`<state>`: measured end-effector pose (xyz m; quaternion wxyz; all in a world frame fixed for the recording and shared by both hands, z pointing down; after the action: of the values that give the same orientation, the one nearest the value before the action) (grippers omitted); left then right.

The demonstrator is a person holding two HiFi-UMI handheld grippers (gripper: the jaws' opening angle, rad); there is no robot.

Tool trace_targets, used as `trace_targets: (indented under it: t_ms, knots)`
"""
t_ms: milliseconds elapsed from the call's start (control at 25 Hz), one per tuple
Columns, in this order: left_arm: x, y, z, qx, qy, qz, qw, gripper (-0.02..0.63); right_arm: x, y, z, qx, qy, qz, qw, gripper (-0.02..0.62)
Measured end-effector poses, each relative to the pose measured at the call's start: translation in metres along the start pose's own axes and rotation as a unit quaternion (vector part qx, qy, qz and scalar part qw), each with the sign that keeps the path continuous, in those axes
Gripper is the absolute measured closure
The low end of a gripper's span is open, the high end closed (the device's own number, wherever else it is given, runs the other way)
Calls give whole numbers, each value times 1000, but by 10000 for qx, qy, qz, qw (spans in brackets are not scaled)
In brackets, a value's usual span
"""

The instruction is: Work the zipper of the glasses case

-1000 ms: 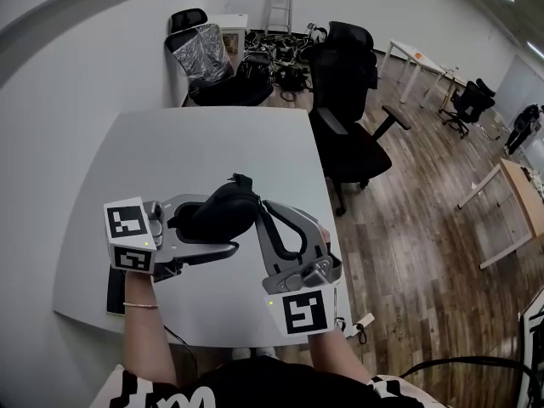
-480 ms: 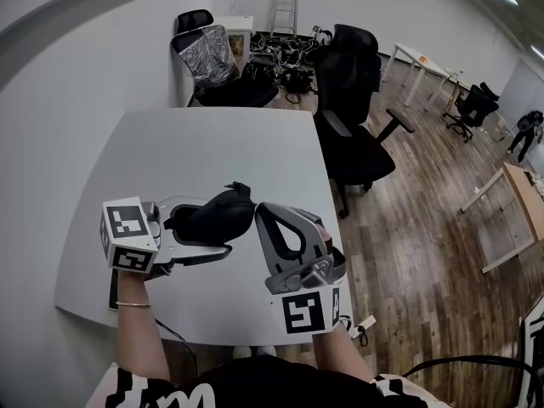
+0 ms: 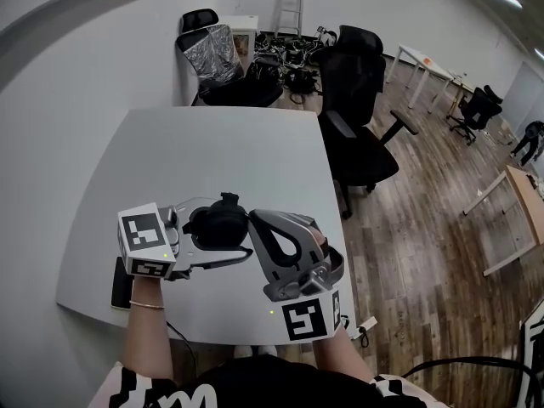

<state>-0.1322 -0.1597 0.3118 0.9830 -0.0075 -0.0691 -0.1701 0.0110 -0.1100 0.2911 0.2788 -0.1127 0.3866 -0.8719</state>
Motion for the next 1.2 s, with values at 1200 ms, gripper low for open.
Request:
trace_targets:
  t_ms: [1200]
  knots:
    - [-14, 7, -17, 22, -924, 27, 9957, 334, -2, -3, -10, -723, -154, -33, 9973, 546]
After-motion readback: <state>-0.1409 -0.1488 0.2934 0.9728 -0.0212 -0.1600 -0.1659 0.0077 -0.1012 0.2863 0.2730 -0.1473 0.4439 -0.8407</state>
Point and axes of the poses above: the fingertips, and each gripper's own axes: x forward along the fingers, y to its right, z out of its underside, the point moved 9 cm from there along -x, backward along the fingers, and after that the axes turned 10 degrees about -z, right-handed, at the moved point
